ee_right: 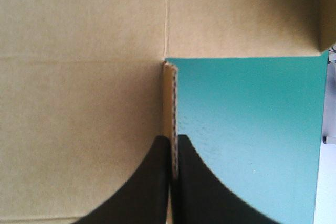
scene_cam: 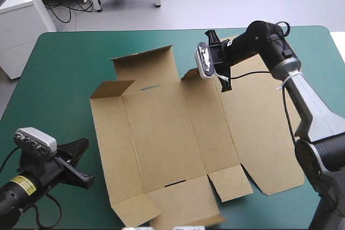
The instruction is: Fold the box
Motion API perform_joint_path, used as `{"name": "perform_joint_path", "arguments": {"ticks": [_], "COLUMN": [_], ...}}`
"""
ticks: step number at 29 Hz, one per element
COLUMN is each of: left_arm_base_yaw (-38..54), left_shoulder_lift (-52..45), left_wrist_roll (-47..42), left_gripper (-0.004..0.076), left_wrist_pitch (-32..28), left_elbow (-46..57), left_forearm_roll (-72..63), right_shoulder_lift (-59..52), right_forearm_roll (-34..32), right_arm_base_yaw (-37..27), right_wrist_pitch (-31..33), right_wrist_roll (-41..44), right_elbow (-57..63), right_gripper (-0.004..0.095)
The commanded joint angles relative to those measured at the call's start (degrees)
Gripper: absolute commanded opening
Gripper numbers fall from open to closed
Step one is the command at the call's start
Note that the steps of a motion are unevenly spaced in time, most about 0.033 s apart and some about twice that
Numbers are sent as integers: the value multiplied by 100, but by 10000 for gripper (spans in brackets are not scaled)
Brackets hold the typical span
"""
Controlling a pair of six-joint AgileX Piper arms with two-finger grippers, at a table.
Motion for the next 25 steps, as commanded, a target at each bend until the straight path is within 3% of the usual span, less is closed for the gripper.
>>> {"name": "perform_joint_path", "arguments": {"ticks": [1,10,13,18,20,23,25], "left_arm_base_yaw": [13,13,13,13,13,13,13], "left_shoulder_lift": [25,25,25,25,25,25,25], "left_wrist_roll": [-9,-9,-9,-9,-9,-9,13], "left_gripper": [-10,-10,-10,-10,-10,-10,-10], "left_wrist_pitch": [-436,-436,-436,-436,-436,-436,-436], "left_elbow": [-189,-189,-189,-189,-189,-189,-189], "left_forearm_roll": [-94,-83,-83,-62,-62,-62,-48], "right_shoulder_lift": [-51,233,235,208,140,3,-119], "right_forearm_roll": [472,509,478,391,434,432,399], "right_arm_base_yaw": [-4,-4,-4,-4,-4,-4,-14], "right_wrist_pitch": [-506,-808,-808,-805,-792,-606,-437], "right_wrist_roll": [-66,846,1125,1627,2166,3357,3663], "right_elbow": [-201,-201,-201,-201,-201,-201,-201], "right_gripper": [-20,17,155,585,674,644,526]}}
